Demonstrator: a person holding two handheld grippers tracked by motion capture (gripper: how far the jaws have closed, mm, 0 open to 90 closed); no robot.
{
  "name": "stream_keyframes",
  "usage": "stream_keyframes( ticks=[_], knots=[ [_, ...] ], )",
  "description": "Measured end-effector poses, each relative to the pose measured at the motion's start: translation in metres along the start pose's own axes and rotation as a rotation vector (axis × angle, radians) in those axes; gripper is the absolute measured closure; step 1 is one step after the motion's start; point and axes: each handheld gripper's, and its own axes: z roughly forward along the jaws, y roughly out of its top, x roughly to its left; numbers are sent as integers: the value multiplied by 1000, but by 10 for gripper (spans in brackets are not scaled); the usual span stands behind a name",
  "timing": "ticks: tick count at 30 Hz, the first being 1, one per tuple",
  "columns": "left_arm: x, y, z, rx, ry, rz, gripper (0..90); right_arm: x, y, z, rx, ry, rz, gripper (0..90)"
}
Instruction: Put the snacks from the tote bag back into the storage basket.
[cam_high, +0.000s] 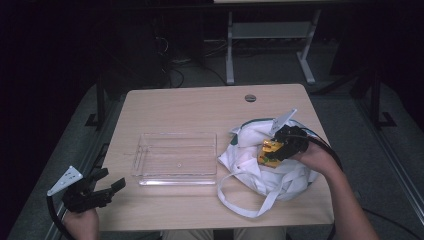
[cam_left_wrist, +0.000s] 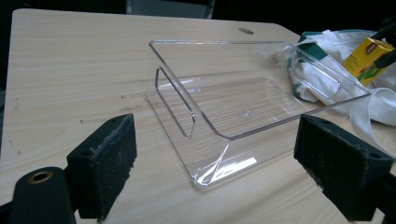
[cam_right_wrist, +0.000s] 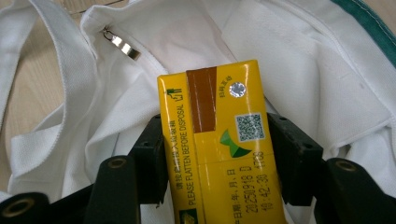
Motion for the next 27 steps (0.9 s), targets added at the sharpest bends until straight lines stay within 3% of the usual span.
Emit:
stream_keyframes(
  ticks=[18,23,27],
  knots=[
    [1,0,-1,-3,6,-5,127,-5,3,-5,-2,3,6,508],
    [1,0,-1,-2,3,-8,127,-1,6,-16,-27,-8,-5,514],
    [1,-1,-2,-5,5,-3,127,0,6,-20,-28,9,-16,516]
  ],
)
